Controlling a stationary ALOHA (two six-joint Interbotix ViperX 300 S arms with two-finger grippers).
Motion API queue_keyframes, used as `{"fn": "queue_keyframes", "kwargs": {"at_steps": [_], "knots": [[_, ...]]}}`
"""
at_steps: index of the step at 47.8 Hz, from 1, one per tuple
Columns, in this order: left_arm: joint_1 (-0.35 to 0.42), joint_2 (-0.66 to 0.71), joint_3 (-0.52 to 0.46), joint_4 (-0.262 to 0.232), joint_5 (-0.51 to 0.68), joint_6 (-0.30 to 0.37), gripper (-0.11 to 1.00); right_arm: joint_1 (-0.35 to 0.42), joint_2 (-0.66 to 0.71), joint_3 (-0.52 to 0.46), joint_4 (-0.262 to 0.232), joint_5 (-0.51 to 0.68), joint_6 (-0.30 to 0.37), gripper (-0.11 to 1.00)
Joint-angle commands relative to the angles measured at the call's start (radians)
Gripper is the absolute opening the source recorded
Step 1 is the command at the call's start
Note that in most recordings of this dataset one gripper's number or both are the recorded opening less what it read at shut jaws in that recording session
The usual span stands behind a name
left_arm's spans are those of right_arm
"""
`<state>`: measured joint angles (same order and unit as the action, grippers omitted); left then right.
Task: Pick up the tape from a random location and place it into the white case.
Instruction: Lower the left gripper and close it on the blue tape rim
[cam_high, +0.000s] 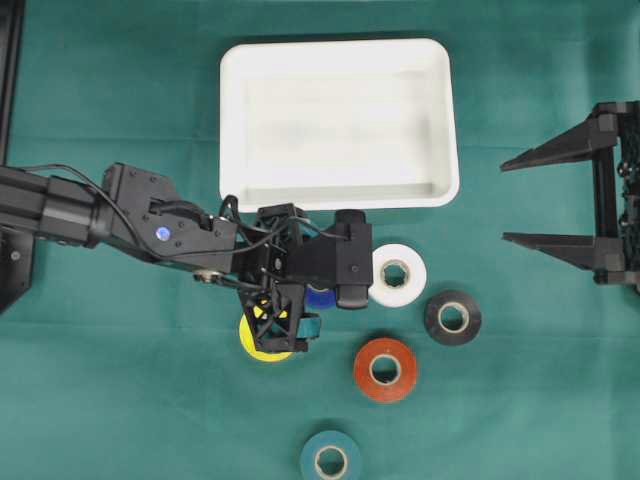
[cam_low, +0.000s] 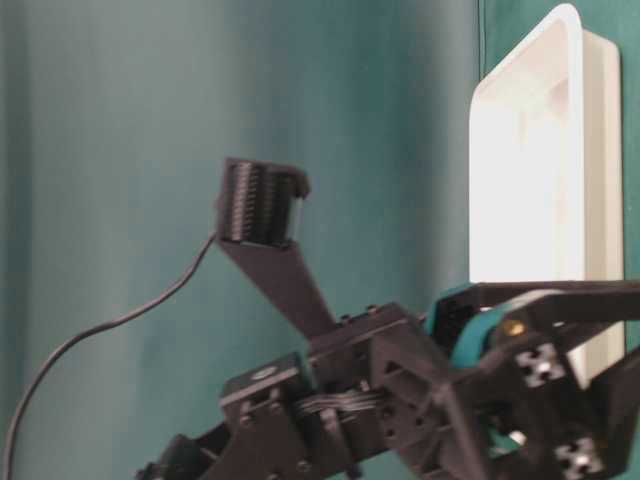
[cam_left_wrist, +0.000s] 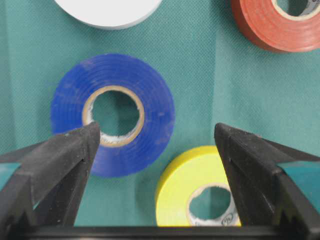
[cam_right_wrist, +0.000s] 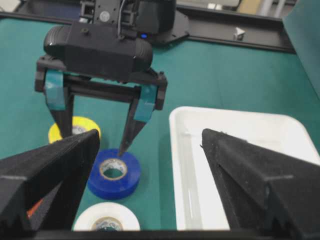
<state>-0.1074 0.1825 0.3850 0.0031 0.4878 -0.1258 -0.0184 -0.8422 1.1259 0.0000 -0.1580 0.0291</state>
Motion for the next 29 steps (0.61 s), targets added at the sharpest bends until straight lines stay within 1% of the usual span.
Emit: {"fn": "queue_keyframes", "kwargs": {"at_steps": [1,29], "knots": [[-0.005,-0.002,-0.018,0.0,-0.015,0.0,0.94,-0.003,0.005,-0.017,-0.002,-0.005,0.002,0.92],[-0.008,0.094,-0.028,0.002,-0.084,0.002,0.94,-0.014,0.011,-0.017,-0.002,-0.005,0.0,0.92]]}}
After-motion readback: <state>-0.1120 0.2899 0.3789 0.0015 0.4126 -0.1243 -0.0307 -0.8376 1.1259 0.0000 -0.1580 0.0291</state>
